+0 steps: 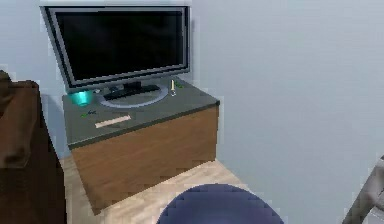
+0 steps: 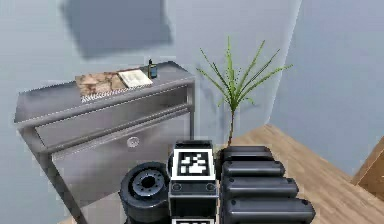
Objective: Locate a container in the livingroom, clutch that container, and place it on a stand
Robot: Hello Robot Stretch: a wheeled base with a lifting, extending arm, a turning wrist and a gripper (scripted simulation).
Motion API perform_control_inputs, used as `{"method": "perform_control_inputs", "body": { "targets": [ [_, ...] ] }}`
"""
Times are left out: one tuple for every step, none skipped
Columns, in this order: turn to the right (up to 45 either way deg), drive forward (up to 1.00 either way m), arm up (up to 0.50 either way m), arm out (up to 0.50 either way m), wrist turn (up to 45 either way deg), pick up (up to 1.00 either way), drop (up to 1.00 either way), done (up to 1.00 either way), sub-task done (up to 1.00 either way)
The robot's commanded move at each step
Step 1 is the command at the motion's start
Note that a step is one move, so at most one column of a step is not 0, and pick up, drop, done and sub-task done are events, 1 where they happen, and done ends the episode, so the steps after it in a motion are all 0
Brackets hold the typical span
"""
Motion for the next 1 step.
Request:
{"method": "perform_control_inputs", "body": {
  "targets": [
    [0.0, 1.0, 0.0, 0.0, 0.0, 0.0, 0.0, 0.0, 0.0]
  ]
}}
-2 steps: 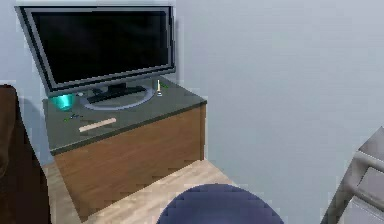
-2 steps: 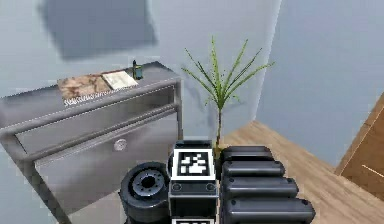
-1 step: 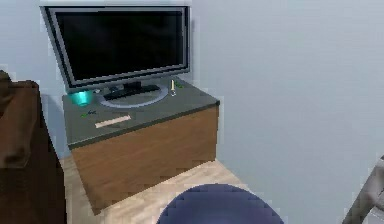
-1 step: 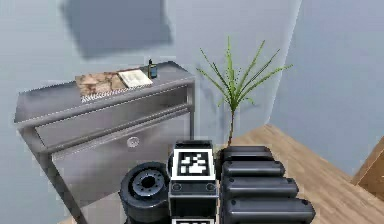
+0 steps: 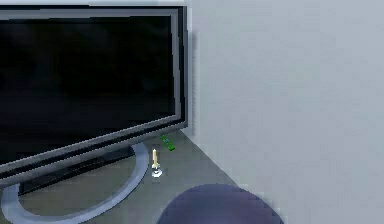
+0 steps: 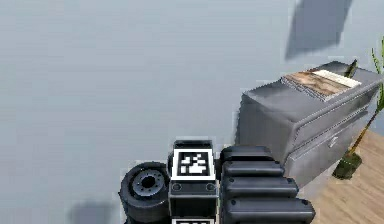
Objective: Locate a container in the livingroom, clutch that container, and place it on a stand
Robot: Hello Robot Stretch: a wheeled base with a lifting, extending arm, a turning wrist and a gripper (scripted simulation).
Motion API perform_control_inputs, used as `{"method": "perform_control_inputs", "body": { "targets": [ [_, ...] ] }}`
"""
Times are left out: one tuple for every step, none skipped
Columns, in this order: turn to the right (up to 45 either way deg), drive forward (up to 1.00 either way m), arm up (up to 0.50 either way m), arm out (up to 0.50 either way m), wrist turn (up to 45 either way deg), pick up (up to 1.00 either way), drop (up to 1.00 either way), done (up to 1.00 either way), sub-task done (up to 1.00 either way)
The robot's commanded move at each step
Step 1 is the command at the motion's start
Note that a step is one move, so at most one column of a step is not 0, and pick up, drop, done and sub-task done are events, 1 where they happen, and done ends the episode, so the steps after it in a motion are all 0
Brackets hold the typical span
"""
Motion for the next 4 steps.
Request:
{"method": "perform_control_inputs", "body": {
  "targets": [
    [6.0, 0.0, 0.0, 0.0, 0.0, 0.0, 0.0, 0.0, 0.0],
    [0.0, 0.05, 0.0, 0.0, 0.0, 0.0, 0.0, 0.0, 0.0],
    [12.0, 0.0, 0.0, 0.0, 0.0, 0.0, 0.0, 0.0, 0.0],
    [-3.0, 0.0, 0.0, 0.0, 0.0, 0.0, 0.0, 0.0, 0.0]
  ]
}}
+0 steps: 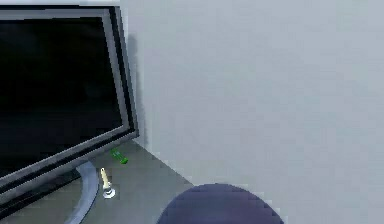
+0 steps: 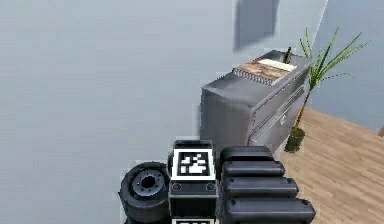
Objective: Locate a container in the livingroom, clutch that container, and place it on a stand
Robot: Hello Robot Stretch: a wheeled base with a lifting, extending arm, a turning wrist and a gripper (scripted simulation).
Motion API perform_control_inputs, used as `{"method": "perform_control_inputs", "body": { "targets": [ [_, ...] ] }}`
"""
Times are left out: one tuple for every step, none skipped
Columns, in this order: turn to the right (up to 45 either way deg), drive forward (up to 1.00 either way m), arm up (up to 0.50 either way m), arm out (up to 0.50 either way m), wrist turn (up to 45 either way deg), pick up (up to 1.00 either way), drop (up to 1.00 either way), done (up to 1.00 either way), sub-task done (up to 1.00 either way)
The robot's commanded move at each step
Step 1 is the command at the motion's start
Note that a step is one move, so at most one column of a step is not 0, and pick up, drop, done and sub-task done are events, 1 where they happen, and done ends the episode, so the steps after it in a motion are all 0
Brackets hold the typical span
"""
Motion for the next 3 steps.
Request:
{"method": "perform_control_inputs", "body": {
  "targets": [
    [3.0, 0.0, 0.0, 0.0, 0.0, 0.0, 0.0, 0.0, 0.0],
    [-6.0, 0.0, 0.0, 0.0, 0.0, 0.0, 0.0, 0.0, 0.0],
    [-42.0, 0.0, 0.0, 0.0, 0.0, 0.0, 0.0, 0.0, 0.0]
  ]
}}
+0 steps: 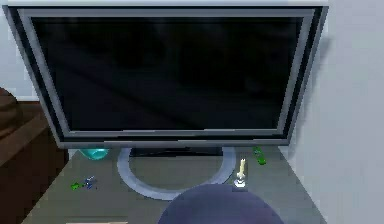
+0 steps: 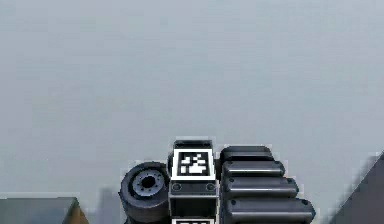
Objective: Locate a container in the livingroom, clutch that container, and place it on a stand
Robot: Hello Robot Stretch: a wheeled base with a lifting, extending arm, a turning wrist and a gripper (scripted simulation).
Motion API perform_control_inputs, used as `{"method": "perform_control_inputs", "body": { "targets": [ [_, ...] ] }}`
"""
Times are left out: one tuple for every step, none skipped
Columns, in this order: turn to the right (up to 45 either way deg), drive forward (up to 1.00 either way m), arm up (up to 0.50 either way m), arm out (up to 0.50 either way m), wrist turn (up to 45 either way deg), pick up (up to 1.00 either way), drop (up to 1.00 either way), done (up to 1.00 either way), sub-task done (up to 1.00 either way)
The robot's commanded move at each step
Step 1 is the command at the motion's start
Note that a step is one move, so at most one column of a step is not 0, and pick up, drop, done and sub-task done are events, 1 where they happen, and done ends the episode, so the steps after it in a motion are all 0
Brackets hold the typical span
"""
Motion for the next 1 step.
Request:
{"method": "perform_control_inputs", "body": {
  "targets": [
    [0.0, 0.15, 0.0, 0.0, 0.0, 0.0, 0.0, 0.0, 0.0]
  ]
}}
